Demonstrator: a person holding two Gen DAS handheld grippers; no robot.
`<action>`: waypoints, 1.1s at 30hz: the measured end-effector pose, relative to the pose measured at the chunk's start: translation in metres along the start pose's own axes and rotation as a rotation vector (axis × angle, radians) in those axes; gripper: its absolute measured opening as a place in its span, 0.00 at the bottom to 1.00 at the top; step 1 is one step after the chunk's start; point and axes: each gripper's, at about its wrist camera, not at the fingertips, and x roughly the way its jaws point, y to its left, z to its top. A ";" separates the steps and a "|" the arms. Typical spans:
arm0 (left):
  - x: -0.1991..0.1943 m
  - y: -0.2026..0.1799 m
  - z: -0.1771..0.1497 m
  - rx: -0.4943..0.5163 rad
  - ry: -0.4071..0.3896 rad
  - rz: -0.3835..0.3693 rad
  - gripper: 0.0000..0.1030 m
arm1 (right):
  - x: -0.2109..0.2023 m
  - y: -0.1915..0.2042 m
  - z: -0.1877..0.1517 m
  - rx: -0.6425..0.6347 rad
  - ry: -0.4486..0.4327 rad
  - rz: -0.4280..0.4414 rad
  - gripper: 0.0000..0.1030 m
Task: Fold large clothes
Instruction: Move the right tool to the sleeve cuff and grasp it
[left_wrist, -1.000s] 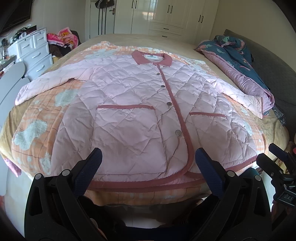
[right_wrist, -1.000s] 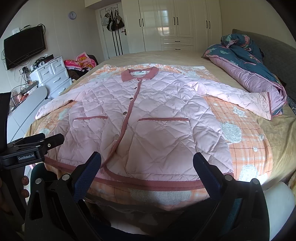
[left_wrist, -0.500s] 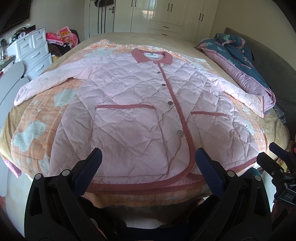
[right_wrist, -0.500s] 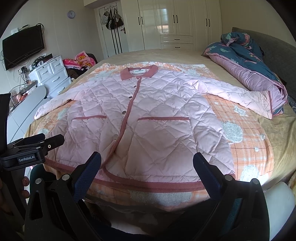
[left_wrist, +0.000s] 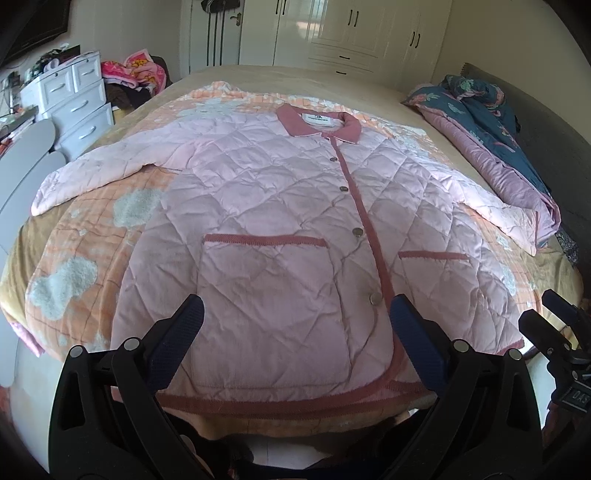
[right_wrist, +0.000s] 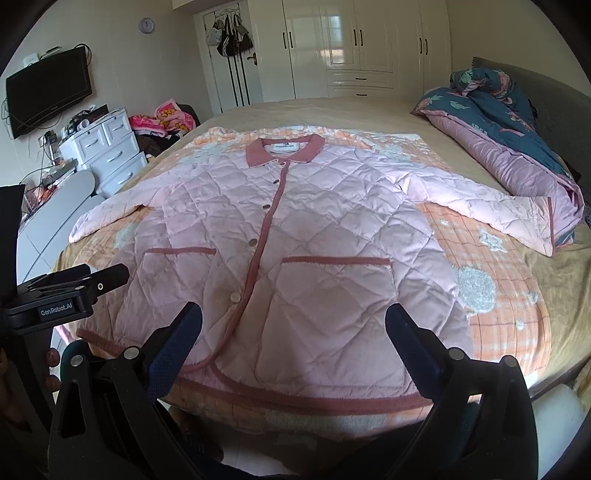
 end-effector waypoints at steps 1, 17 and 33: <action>0.001 0.000 0.003 -0.001 0.001 0.001 0.92 | 0.002 0.000 0.004 0.002 -0.004 0.003 0.96; 0.028 -0.003 0.063 -0.016 -0.014 0.020 0.92 | 0.036 -0.011 0.061 0.017 -0.015 0.006 0.96; 0.081 -0.023 0.119 -0.006 -0.002 0.024 0.92 | 0.081 -0.049 0.112 0.051 -0.036 -0.118 0.96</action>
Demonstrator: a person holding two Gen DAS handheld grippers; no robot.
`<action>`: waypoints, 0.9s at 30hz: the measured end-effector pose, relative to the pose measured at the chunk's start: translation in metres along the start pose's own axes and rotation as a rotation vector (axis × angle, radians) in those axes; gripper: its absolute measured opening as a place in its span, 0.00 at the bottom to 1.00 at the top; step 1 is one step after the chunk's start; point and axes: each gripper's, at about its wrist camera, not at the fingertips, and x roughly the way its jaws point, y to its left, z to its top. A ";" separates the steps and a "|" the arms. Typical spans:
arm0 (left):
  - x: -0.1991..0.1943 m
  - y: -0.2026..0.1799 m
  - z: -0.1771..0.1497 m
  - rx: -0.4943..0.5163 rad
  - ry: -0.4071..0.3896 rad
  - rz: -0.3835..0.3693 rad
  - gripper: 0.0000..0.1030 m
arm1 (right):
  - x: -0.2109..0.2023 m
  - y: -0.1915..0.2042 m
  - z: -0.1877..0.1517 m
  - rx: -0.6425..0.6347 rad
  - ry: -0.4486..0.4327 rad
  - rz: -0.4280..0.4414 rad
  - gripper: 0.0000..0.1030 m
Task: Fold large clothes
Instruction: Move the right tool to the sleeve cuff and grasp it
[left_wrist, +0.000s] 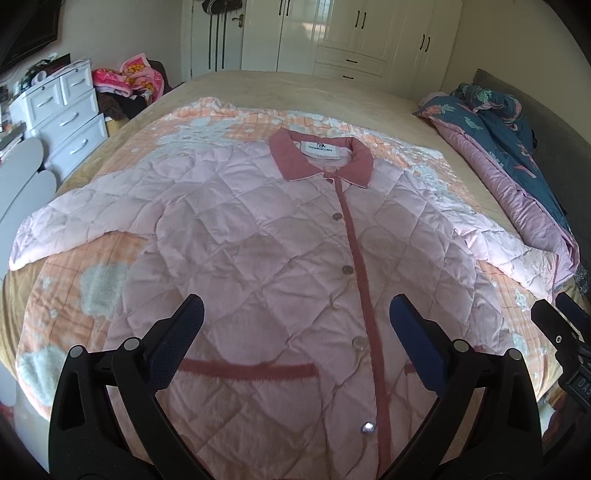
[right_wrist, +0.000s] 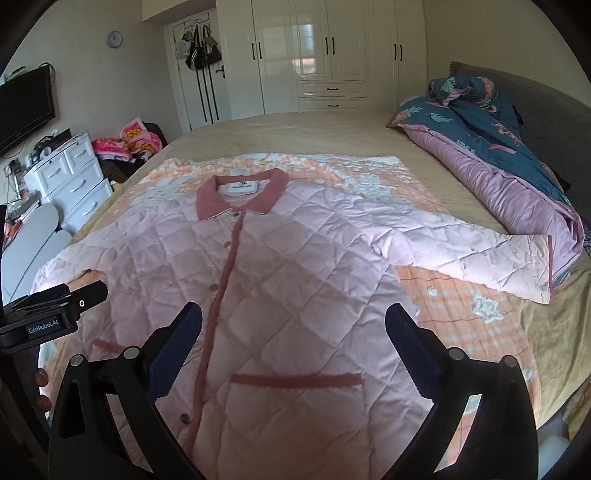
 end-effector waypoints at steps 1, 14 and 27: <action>0.006 -0.003 0.003 0.003 0.003 0.005 0.92 | 0.004 -0.003 0.002 0.003 0.001 -0.010 0.96; 0.077 -0.041 0.038 0.031 0.075 -0.002 0.92 | 0.055 -0.058 0.017 0.080 0.031 -0.095 0.96; 0.137 -0.077 0.062 0.046 0.124 -0.018 0.92 | 0.115 -0.166 0.014 0.292 0.094 -0.202 0.96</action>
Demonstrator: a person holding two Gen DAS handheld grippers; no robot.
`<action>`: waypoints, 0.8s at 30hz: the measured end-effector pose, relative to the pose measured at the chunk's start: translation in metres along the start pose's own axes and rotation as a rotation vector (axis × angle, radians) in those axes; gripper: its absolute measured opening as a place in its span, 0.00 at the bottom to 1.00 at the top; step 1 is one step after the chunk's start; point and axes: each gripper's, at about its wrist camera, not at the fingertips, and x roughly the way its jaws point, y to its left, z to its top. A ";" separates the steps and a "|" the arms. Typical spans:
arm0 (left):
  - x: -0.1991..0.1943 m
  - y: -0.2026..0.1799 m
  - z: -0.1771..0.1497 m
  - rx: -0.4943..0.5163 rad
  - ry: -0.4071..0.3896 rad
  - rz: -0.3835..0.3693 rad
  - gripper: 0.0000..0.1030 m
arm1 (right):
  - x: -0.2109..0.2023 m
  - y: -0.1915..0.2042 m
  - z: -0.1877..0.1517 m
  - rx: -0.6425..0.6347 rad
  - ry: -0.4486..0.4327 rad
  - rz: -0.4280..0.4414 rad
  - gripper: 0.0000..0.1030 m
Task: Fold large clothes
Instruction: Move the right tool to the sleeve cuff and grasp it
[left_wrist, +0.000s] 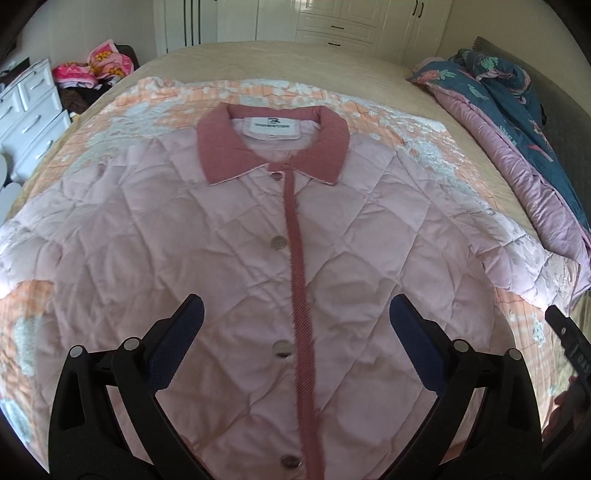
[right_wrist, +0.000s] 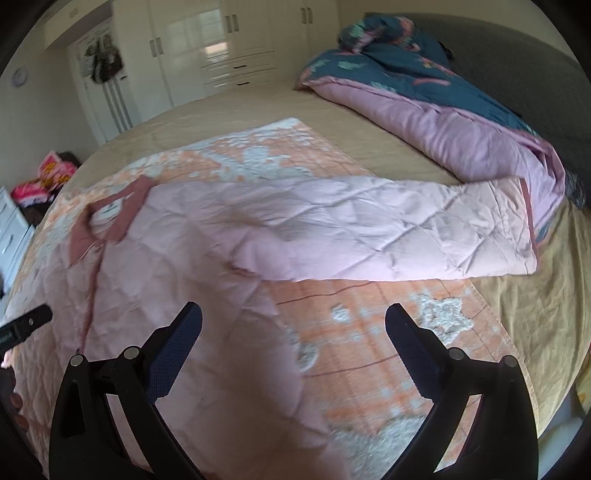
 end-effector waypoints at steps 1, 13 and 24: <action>0.004 -0.004 0.002 0.004 -0.003 -0.002 0.92 | 0.005 -0.009 0.002 0.021 0.005 -0.017 0.96; 0.035 -0.039 0.019 0.051 -0.012 -0.003 0.92 | 0.057 -0.142 0.015 0.420 0.077 -0.064 0.96; 0.051 -0.050 0.031 0.060 -0.021 0.028 0.92 | 0.096 -0.228 0.018 0.722 0.035 -0.082 0.96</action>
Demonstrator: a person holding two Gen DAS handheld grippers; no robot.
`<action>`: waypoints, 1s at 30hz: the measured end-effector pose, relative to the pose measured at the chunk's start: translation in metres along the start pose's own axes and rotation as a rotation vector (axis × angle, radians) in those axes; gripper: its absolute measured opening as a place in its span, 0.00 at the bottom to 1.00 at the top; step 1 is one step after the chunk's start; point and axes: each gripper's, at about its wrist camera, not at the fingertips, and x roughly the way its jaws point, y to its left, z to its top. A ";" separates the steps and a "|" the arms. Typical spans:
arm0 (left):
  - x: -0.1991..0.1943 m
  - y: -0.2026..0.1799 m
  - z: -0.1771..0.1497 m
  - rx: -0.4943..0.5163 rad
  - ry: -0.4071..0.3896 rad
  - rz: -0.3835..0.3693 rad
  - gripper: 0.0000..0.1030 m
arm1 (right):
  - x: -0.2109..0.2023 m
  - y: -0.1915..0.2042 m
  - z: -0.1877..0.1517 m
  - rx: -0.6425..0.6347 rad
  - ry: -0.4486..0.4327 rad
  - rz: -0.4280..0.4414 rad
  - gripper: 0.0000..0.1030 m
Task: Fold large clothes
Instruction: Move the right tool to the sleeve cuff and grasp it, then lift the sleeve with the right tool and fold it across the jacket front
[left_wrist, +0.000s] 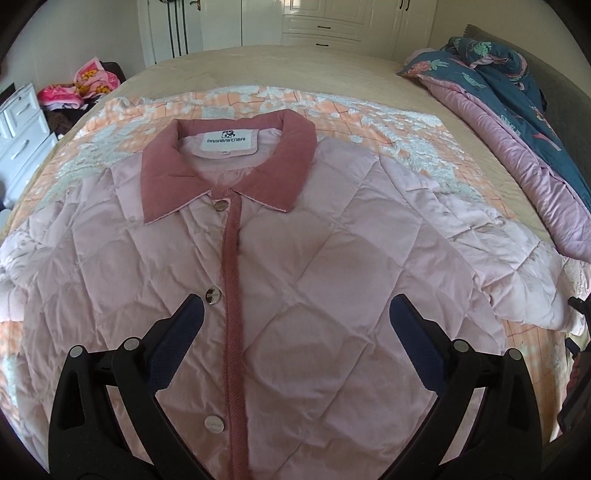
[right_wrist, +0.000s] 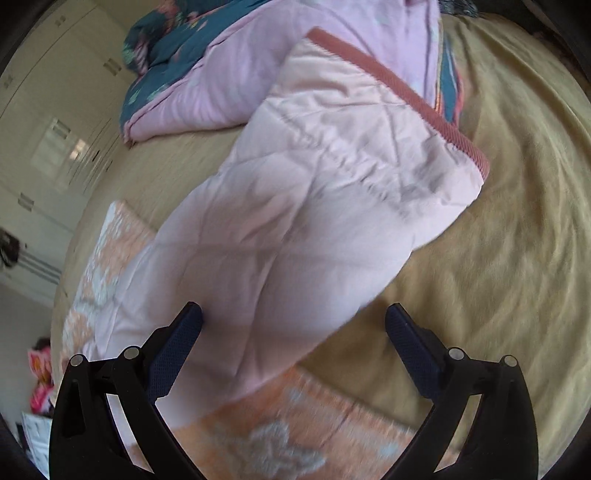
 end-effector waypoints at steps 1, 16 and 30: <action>0.000 0.000 0.001 0.001 0.001 0.004 0.92 | 0.002 -0.003 0.004 0.017 -0.022 0.013 0.96; -0.032 0.020 0.009 -0.010 -0.052 0.008 0.92 | -0.066 0.043 0.005 -0.140 -0.259 0.175 0.17; -0.085 0.069 0.031 -0.066 -0.102 -0.062 0.92 | -0.160 0.175 -0.024 -0.446 -0.345 0.332 0.14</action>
